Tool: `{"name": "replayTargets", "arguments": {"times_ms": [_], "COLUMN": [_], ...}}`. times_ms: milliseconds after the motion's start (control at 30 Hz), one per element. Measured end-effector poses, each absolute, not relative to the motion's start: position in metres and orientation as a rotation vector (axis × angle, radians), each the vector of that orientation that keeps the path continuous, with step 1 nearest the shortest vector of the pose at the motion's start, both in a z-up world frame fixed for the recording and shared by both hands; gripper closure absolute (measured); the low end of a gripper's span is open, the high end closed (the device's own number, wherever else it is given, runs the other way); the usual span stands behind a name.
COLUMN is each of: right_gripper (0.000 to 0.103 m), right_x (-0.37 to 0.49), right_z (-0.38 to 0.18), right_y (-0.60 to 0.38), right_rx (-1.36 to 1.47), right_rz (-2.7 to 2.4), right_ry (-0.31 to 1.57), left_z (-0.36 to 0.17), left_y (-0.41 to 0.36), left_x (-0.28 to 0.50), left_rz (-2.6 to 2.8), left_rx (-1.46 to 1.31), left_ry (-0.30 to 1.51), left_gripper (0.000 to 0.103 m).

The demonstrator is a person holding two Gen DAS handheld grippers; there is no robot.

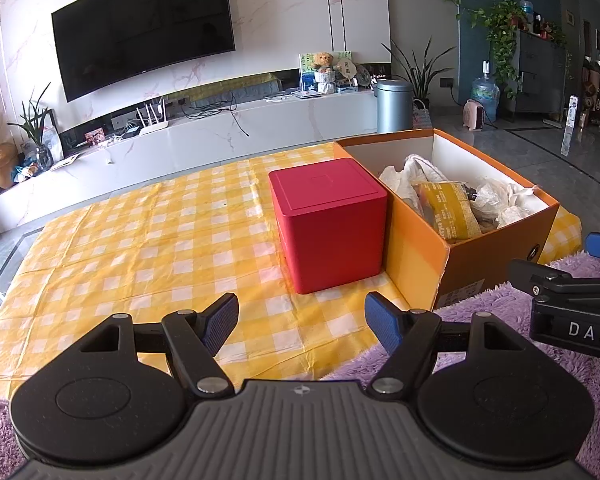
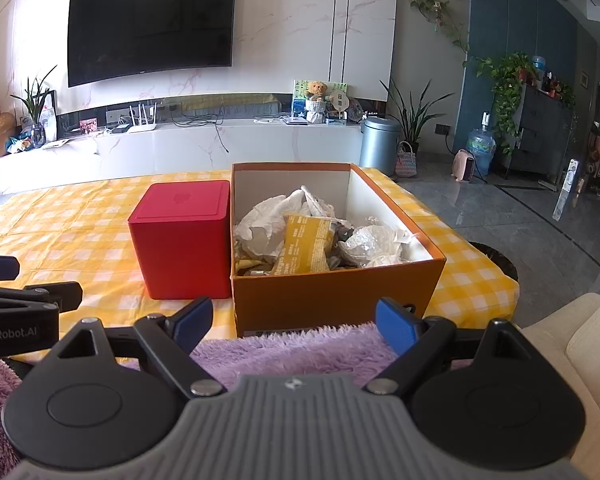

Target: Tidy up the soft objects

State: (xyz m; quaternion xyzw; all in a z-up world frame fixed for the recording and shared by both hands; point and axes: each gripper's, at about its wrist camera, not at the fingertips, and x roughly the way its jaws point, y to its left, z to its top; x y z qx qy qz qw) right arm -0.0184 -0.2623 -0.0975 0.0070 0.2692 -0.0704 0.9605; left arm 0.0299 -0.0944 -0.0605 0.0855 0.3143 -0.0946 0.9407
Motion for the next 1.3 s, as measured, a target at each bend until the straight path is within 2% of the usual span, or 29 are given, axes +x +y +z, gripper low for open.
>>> {"name": "replayTargets", "arguments": {"times_ms": [1300], "right_gripper": [0.016], "right_x": [-0.0209], "right_z": [-0.0992], "right_y": [-0.2633], "right_rx": [0.012], "right_rz": [-0.148], "right_ry": [0.546], "left_z": [-0.0582], "left_y": [-0.0905], "left_x": [0.0285], "left_rz": [-0.188], "left_rx": [0.172], "left_ry": [0.641], "left_gripper": [0.018]}}
